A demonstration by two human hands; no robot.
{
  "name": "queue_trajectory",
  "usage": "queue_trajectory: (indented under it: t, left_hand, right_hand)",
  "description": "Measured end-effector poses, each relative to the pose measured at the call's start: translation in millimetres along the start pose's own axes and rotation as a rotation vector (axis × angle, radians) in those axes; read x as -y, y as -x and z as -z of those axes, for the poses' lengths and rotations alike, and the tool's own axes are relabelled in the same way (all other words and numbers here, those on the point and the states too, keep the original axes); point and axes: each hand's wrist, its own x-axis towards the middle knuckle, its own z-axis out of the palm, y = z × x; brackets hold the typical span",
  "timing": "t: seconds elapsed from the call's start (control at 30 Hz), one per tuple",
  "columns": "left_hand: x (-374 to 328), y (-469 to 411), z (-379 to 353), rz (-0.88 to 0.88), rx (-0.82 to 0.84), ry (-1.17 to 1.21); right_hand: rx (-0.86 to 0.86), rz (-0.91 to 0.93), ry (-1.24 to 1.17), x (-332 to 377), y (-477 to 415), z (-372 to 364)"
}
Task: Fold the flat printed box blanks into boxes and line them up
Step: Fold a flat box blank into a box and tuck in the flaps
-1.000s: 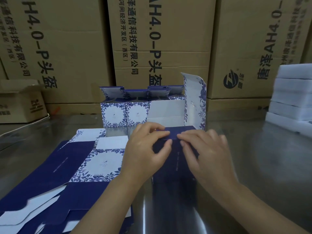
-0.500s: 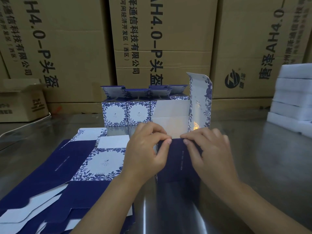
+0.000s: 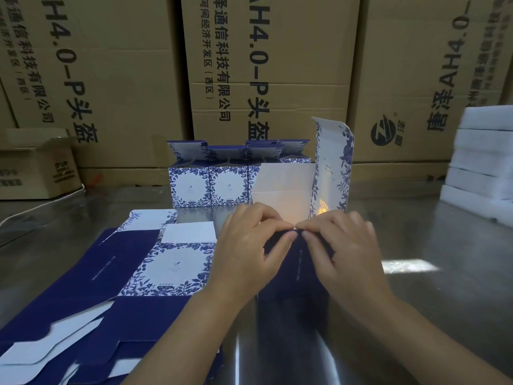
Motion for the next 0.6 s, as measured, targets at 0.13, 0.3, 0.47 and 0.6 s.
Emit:
queue_trajectory:
  t: [0.13,0.3,0.47,0.6]
  left_hand:
    - [-2,-1,-1,0.012,0.003,0.015]
    - [-1,-1,-1,0.042,0.006,-0.006]
    - [1,-1,-1,0.045,0.001,-0.031]
    - [3,-1,1,0.034,0.002,-0.058]
  right_hand:
    - [-0.009,0.033,0.013,-2,-1,1]
    - [-0.051,0.055,0.064,-8,-3,3]
    - [-0.053,0.103,0.205,-13,-6,8]
    - [0.024,0.105,0.282,-15,-9,10]
